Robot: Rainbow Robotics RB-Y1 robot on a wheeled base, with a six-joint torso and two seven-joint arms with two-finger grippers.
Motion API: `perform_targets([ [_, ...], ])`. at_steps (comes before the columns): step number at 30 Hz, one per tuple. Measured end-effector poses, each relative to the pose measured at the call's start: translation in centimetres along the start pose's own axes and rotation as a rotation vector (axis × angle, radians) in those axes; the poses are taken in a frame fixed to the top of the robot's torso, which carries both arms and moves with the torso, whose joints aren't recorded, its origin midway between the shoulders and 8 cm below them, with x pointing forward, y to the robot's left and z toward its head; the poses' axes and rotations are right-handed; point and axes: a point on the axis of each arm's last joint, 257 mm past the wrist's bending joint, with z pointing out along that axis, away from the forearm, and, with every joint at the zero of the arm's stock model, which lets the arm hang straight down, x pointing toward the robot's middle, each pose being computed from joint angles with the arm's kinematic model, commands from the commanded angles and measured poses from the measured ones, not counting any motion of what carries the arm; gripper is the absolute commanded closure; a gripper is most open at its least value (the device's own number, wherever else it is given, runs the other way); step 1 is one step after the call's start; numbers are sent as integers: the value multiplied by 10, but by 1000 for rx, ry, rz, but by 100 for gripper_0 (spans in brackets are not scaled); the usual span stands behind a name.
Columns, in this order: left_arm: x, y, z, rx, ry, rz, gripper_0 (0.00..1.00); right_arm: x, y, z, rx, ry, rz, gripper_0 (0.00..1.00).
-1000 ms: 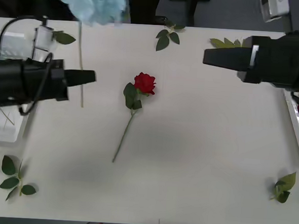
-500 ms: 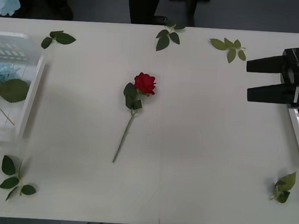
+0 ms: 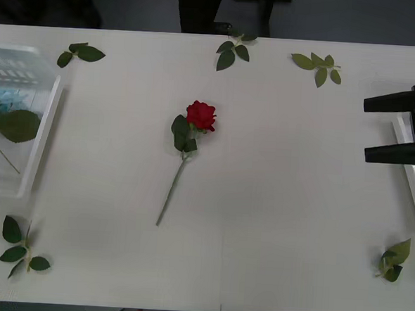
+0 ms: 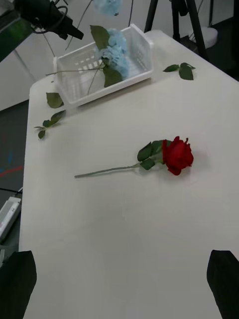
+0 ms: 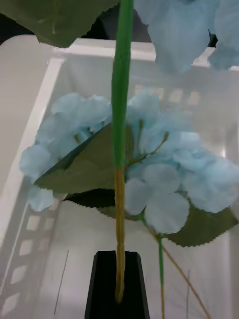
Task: Place the red flowers into the right box and the blue flowers into the left box. If a person shows an open palm, hand one flower to the person first, then continue sorting.
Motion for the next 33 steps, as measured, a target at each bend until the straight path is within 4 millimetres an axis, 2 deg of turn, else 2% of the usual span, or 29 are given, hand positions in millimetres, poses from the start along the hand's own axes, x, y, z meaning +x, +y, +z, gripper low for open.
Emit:
perform_targets([
  [6,23,29,18,-67,-16,-74,100,5,0,0,7,15,-24,0],
  [9,34,27,32,-71,-30,-98,100,9,-3,1,31,55,-44,0],
  [14,54,9,50,-40,-14,-121,99,8,-3,1,42,74,-64,0],
  [18,57,4,50,-17,1,-124,41,8,-3,1,42,74,-64,0],
  [19,57,2,49,-7,4,-128,35,8,-3,1,42,74,-64,0],
  [21,57,0,46,10,13,-137,27,8,-3,1,42,74,-64,0],
  [28,52,-8,28,69,58,-136,12,8,-3,1,42,74,-64,0],
  [33,40,-19,5,130,107,-90,0,8,-3,1,42,74,-64,0],
])
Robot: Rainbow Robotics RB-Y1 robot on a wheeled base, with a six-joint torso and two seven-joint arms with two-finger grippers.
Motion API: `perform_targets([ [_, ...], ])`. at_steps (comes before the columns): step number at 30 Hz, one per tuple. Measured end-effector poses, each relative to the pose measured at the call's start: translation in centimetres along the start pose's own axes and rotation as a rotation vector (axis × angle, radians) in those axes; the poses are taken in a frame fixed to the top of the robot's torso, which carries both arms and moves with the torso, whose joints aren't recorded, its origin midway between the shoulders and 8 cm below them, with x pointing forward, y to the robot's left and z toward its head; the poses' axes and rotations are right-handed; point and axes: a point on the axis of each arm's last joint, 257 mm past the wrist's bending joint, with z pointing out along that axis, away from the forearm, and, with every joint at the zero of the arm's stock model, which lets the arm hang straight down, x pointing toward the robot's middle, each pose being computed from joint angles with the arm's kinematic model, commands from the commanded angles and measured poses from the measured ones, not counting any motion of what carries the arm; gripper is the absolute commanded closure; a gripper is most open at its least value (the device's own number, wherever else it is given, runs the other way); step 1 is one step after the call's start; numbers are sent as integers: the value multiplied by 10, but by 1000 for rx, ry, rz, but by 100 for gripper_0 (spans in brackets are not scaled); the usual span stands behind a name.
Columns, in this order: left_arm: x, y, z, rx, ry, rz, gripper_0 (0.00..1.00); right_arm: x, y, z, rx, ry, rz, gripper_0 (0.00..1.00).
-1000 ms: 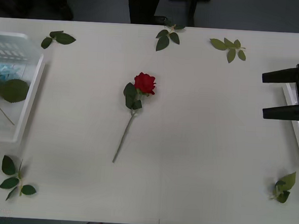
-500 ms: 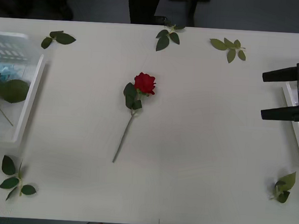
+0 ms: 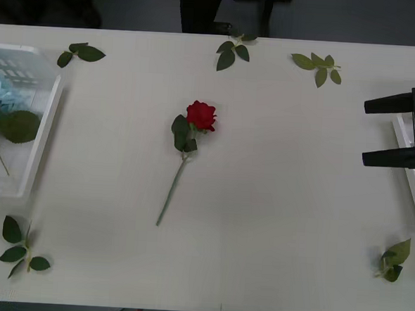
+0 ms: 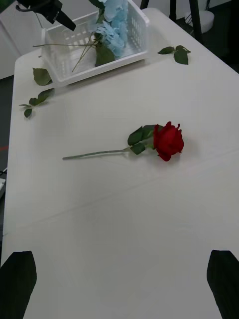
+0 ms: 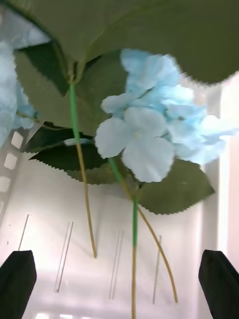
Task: Place the red flowers into the right box and the blue flowers into the left box. If a person shows an open palm, hand one flower to the person first, then continue sorting.
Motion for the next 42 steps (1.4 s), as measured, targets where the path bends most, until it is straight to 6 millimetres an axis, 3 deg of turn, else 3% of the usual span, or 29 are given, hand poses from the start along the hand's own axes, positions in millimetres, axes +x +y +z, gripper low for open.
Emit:
perform_targets([
  [9,-45,-61,-62,60,76,-27,0,0,0,0,0,0,0,0],
  [13,-59,-98,-70,93,98,3,0,0,0,0,0,0,0,0],
  [16,-72,-132,-59,127,102,-29,0,0,0,0,0,0,0,0],
  [20,-89,-184,-24,144,82,-29,0,0,0,0,0,0,0,0],
  [26,-83,-245,18,147,75,84,0,0,0,0,0,0,0,0],
  [35,-65,-304,45,204,71,47,0,0,0,0,0,0,0,0],
  [42,-55,-321,48,242,88,62,0,0,0,0,0,0,0,0],
])
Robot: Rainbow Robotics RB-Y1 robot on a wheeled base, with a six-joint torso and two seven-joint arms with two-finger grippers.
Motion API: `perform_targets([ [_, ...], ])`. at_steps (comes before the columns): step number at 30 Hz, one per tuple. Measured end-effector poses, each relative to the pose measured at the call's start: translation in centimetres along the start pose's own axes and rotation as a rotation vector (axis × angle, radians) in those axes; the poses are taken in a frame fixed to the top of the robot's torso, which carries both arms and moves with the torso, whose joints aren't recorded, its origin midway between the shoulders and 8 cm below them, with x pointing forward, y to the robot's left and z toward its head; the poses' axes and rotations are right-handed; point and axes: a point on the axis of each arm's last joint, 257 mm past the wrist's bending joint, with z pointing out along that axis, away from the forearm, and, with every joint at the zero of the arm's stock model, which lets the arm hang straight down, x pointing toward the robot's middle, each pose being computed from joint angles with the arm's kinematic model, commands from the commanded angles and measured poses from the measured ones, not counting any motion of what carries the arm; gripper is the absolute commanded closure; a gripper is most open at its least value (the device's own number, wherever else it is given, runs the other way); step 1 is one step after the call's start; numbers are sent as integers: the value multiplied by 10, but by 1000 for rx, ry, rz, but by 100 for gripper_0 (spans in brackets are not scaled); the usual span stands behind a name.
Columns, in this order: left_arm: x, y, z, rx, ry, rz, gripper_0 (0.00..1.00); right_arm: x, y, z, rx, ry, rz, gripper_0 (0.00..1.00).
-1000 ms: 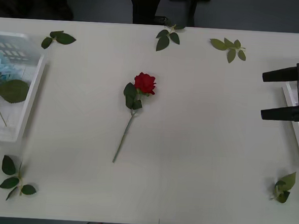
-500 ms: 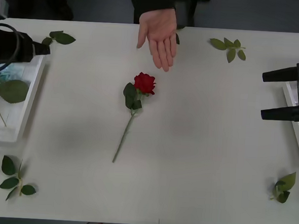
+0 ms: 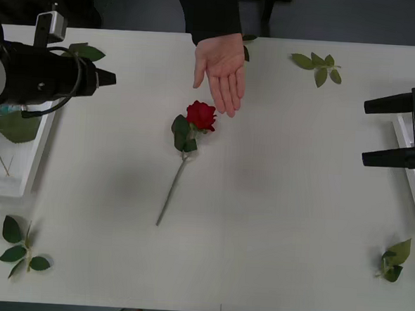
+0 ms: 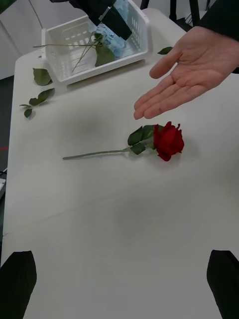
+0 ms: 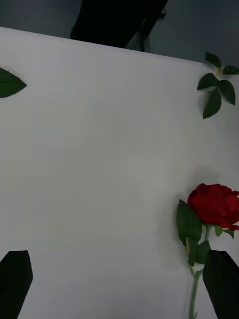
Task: Place the red flowers into the right box and the blue flowers into the left box. If a person shows an open palm, hand one flower to the person first, then continue sorting.
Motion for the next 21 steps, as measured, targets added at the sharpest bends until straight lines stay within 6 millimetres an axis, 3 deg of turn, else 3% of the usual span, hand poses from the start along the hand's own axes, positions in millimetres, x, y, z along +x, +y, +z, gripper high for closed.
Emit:
perform_targets([
  [15,96,-99,48,193,201,150,0,0,0,0,0,0,0,0],
  [21,138,-109,72,181,272,215,0,0,0,0,0,0,0,0],
])
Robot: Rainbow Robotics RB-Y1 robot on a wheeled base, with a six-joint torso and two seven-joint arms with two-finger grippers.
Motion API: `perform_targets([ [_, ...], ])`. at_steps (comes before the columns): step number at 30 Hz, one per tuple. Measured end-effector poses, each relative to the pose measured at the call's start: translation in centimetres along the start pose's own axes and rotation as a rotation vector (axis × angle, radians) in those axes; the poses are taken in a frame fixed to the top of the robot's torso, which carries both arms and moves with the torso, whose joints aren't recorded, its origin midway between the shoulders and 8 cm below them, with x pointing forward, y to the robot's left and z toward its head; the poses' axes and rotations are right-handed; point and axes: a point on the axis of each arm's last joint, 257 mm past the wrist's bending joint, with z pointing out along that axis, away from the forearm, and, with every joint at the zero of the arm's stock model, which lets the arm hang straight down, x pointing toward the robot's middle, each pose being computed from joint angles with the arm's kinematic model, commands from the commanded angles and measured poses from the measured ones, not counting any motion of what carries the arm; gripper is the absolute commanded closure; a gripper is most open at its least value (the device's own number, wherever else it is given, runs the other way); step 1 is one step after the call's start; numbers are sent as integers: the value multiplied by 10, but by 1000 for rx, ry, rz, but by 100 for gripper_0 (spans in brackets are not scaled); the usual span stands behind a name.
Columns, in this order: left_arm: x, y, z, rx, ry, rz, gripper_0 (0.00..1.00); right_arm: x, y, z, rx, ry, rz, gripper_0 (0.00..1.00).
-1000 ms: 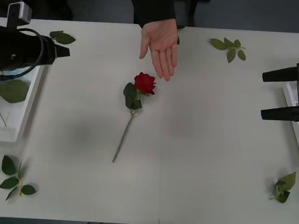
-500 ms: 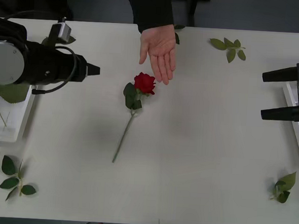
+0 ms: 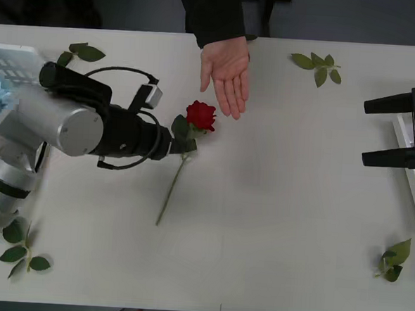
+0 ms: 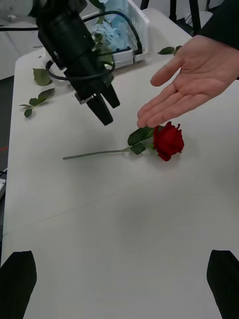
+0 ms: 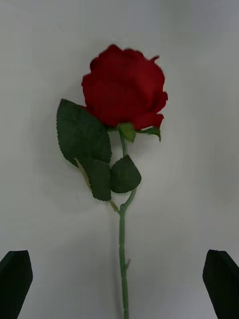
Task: Place the red flowers into the right box and the blue flowers into the left box. If a person shows an open palm, hand one flower to the person first, then continue sorting.
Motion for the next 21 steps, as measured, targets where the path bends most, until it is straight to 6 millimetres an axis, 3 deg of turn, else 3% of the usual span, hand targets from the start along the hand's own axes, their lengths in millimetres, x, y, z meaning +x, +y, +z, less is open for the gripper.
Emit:
perform_targets([
  [6,11,15,37,-98,70,66,0,0,0,0,0,0,0,0],
  [14,-4,3,73,-123,88,118,0,0,0,0,0,0,0,0],
  [21,-2,-12,85,-127,113,197,0,0,0,0,0,0,0,0],
])
